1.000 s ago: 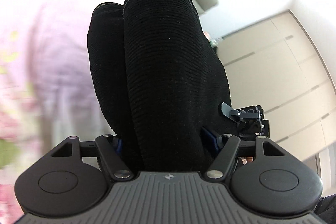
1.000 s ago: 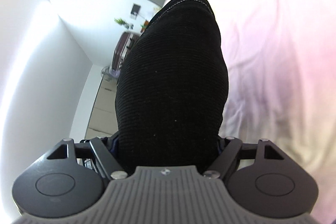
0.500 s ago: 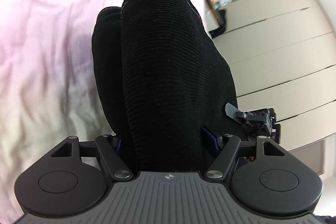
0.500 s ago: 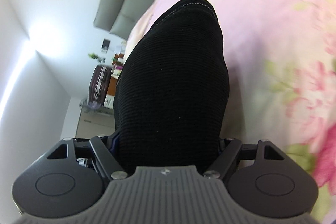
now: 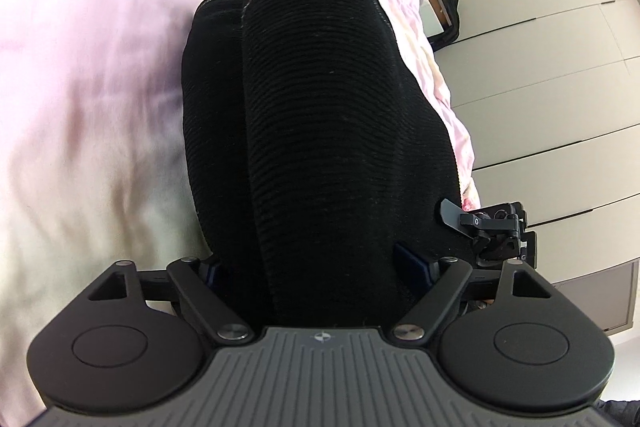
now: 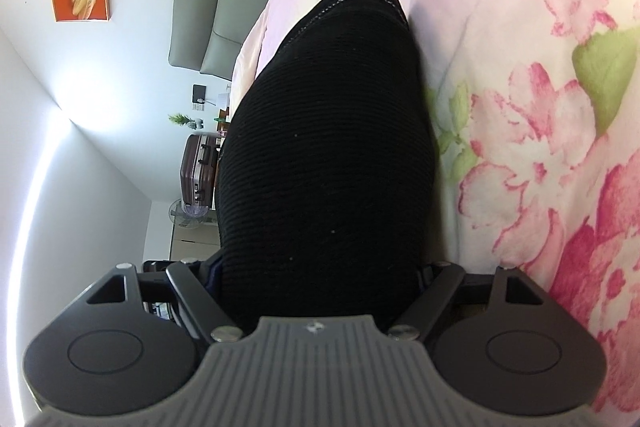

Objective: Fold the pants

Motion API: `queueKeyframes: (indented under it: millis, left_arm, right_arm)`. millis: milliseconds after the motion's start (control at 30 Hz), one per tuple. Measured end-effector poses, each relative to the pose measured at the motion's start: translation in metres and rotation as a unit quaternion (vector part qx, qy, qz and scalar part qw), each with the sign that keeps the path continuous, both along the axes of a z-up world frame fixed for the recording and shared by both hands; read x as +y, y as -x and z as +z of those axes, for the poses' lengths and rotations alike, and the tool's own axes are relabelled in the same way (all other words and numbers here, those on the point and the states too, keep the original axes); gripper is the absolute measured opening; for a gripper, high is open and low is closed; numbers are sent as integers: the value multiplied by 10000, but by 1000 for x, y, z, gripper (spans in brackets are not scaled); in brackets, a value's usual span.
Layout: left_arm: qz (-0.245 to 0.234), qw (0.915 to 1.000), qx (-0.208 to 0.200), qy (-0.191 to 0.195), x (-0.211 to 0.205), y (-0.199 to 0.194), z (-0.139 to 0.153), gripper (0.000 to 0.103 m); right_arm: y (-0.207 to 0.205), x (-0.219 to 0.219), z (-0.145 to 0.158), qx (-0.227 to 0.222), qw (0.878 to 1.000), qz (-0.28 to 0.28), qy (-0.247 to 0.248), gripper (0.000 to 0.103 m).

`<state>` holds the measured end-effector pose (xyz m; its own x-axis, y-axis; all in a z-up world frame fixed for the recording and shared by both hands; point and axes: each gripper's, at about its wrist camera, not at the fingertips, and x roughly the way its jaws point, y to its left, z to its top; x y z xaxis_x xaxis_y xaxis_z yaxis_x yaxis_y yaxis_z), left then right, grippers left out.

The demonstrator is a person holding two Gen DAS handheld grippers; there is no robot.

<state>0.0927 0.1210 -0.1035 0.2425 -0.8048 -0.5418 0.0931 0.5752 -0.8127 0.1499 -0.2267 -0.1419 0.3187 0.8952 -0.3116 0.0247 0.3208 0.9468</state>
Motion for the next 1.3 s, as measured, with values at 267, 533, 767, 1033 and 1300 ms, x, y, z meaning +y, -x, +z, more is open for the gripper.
queueKeyframes:
  millis: [267,533,767,1033,1300]
  left_arm:
    - [58,9998,70,-165,4,-2,-8,103]
    - [24,9982,-82,-593,-3,-6,8,103]
    - [75,9986,-94,-515,-2,0,14,100]
    - [71,9971,-287,-703,-8,8,47,86]
    - [-303,9953,-729,-558,-65,-7,89,86]
  right_arm:
    - [7,-9,-10,73,9999,45,61,81]
    - [3,-9,-12,33,10000,23,64,83]
    - [5,-10,-12,-24,10000,10,48,81]
    - [16,-17,10,-194,9998,-42,68,73]
    - [25,-73,70,-892,9953,-233,292,73]
